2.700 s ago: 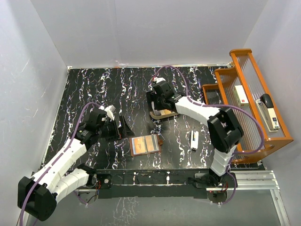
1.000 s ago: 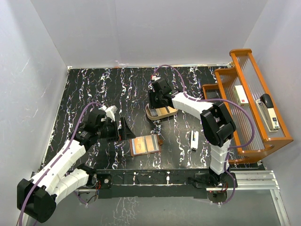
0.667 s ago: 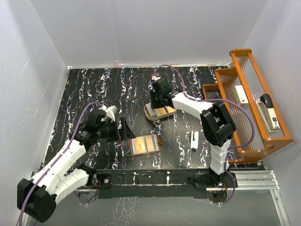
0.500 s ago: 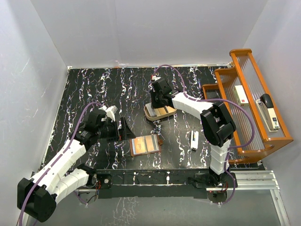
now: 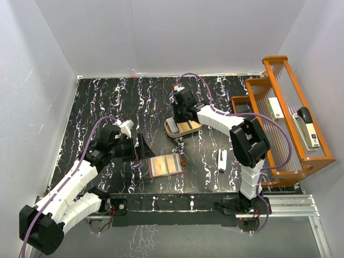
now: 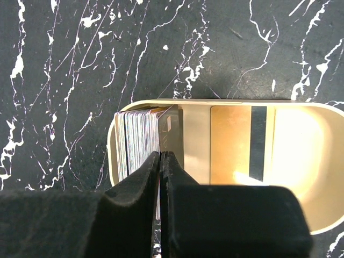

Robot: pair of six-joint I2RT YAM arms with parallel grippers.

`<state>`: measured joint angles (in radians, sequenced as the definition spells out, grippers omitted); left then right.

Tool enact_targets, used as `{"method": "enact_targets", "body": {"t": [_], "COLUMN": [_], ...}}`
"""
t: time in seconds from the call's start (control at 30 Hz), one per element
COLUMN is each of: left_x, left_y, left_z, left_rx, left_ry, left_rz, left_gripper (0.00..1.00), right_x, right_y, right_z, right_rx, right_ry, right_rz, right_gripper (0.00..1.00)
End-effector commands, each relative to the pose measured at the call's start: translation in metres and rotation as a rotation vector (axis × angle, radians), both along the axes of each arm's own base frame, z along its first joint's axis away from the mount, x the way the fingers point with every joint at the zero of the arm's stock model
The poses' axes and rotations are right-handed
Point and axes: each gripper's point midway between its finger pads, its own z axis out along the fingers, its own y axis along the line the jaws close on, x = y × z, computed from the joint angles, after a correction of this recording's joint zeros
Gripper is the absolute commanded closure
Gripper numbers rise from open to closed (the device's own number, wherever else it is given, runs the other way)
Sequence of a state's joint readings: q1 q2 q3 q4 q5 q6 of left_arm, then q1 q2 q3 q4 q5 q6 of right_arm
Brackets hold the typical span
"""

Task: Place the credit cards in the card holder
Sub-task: Pick up the credit card from the storage box.

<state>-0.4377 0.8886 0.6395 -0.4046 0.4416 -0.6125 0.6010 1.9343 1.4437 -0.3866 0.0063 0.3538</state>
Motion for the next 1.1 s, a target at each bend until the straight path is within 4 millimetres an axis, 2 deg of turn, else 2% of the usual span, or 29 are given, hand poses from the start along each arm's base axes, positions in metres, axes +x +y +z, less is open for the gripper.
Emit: {"method": "enact_targets", "body": {"t": [0.0,0.33,0.4,0.5,0.6,0.7,0.97,1.07], "left_x": [-0.004,-0.001,0.0,0.002,0.004,0.007,0.013,0.012], "left_y": [-0.002,0.005,0.008,0.009,0.012,0.013,-0.02,-0.029], "left_z": [0.014,0.024,0.024,0.031,0.04,0.047,0.079,0.091], "left_rx": [-0.036,-0.023,-0.014,-0.023,-0.03,-0.032,-0.258,-0.36], "left_ry": [-0.036,-0.076,-0.075,-0.109,-0.124,-0.091,-0.114,-0.121], "left_rz": [-0.01,0.036,0.06,0.066,0.103,0.153,0.087,0.072], "left_gripper": [0.01,0.01,0.01,0.03,0.08,0.12,0.25,0.34], "right_x": [0.015,0.003,-0.005,-0.018,-0.038,-0.067,-0.145,-0.166], "right_y": [0.003,-0.017,-0.024,-0.029,-0.03,-0.022,0.002,0.009], "right_z": [0.055,0.078,0.09,0.097,0.098,0.109,0.149,0.167], "right_rx": [0.05,0.023,0.027,0.051,0.092,0.205,0.561,0.7], "right_ry": [-0.141,-0.181,-0.197,-0.192,-0.165,-0.131,-0.075,-0.08], "right_rz": [-0.006,-0.037,-0.048,-0.037,-0.009,0.042,0.189,0.232], "right_gripper": [1.0,1.0,1.0,1.0,1.0,1.0,1.0,1.0]}}
